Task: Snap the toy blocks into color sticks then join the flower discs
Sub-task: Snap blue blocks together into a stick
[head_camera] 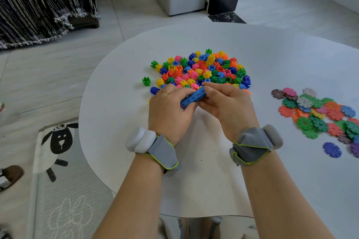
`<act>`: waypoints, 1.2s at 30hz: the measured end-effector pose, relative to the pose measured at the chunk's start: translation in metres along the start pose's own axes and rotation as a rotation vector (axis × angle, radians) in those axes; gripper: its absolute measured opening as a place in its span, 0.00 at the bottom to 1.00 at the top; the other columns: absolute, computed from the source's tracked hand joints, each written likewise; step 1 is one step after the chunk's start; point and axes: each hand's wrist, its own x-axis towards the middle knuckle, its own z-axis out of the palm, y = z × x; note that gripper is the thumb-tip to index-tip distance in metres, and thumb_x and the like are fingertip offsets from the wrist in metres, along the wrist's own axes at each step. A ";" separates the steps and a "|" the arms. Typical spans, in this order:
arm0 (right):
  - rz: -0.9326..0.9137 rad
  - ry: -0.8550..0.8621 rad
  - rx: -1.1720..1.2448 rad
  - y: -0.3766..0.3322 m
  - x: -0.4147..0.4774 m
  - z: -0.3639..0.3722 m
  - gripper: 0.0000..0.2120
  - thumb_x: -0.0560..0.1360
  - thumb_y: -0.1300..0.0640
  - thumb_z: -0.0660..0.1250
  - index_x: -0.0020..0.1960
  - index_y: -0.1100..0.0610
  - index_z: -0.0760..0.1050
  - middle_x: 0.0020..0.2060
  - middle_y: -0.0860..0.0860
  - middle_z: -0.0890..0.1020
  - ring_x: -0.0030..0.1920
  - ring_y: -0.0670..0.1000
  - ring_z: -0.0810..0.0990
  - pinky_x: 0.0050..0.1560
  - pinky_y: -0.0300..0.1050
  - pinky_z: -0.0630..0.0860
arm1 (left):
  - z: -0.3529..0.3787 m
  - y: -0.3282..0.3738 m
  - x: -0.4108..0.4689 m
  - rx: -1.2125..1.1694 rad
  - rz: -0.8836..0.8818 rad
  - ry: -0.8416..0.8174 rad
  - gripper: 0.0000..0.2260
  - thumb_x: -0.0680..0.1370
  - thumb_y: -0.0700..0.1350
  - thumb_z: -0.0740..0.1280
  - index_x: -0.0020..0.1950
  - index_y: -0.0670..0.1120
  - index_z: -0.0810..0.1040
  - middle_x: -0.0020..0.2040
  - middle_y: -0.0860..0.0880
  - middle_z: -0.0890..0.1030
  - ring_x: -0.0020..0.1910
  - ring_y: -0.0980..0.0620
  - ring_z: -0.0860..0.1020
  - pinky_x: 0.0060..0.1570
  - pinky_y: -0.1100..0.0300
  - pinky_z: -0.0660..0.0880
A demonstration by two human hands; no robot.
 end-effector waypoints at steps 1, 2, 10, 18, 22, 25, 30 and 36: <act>0.000 -0.002 -0.011 0.000 0.000 0.000 0.07 0.78 0.64 0.64 0.48 0.58 0.80 0.45 0.56 0.84 0.46 0.52 0.85 0.48 0.45 0.81 | 0.000 -0.001 -0.001 0.002 0.003 0.002 0.14 0.69 0.50 0.68 0.52 0.49 0.83 0.42 0.49 0.76 0.40 0.48 0.75 0.38 0.60 0.70; 0.000 -0.008 -0.021 0.001 0.000 0.000 0.07 0.78 0.64 0.63 0.49 0.58 0.80 0.45 0.56 0.84 0.46 0.52 0.85 0.48 0.46 0.82 | -0.001 -0.001 -0.001 0.004 0.007 0.005 0.13 0.69 0.49 0.69 0.52 0.48 0.83 0.42 0.49 0.76 0.40 0.48 0.75 0.39 0.61 0.68; -0.087 0.108 -0.231 0.002 0.006 -0.004 0.08 0.78 0.66 0.61 0.51 0.59 0.79 0.41 0.55 0.82 0.36 0.49 0.83 0.38 0.39 0.80 | -0.010 -0.012 0.002 0.006 -0.106 0.000 0.14 0.69 0.50 0.69 0.53 0.49 0.82 0.47 0.46 0.79 0.48 0.44 0.77 0.48 0.50 0.75; -0.348 0.260 -0.903 0.013 0.014 -0.009 0.13 0.73 0.62 0.65 0.56 0.53 0.79 0.50 0.51 0.80 0.46 0.50 0.79 0.48 0.32 0.67 | -0.010 -0.016 0.003 -0.032 -0.130 -0.002 0.13 0.70 0.44 0.72 0.54 0.48 0.82 0.49 0.46 0.77 0.47 0.44 0.77 0.49 0.48 0.75; -0.292 0.247 -0.993 0.012 0.013 -0.014 0.18 0.72 0.61 0.67 0.62 0.54 0.76 0.57 0.53 0.75 0.57 0.50 0.72 0.46 0.26 0.55 | -0.008 -0.013 0.004 -0.023 -0.111 -0.001 0.13 0.70 0.45 0.73 0.54 0.48 0.82 0.49 0.46 0.77 0.48 0.44 0.76 0.49 0.49 0.75; -0.280 0.206 -1.048 0.014 0.013 -0.015 0.20 0.73 0.62 0.66 0.65 0.55 0.74 0.61 0.54 0.73 0.61 0.51 0.71 0.46 0.26 0.54 | -0.006 -0.009 0.004 -0.020 -0.078 -0.002 0.13 0.69 0.48 0.70 0.53 0.48 0.82 0.47 0.45 0.78 0.46 0.44 0.77 0.47 0.49 0.75; -0.283 0.220 -1.082 0.015 0.014 -0.013 0.20 0.73 0.64 0.64 0.64 0.55 0.75 0.60 0.54 0.75 0.58 0.51 0.72 0.46 0.27 0.55 | -0.005 -0.005 0.001 -0.002 -0.057 -0.013 0.12 0.70 0.45 0.72 0.53 0.48 0.82 0.43 0.51 0.73 0.45 0.46 0.75 0.44 0.57 0.71; -0.200 0.199 -1.084 0.015 0.016 -0.015 0.15 0.72 0.62 0.65 0.59 0.56 0.75 0.55 0.54 0.76 0.55 0.52 0.73 0.47 0.36 0.64 | -0.003 -0.003 0.001 0.010 -0.053 -0.022 0.12 0.70 0.45 0.72 0.53 0.48 0.82 0.44 0.50 0.74 0.45 0.46 0.75 0.44 0.56 0.71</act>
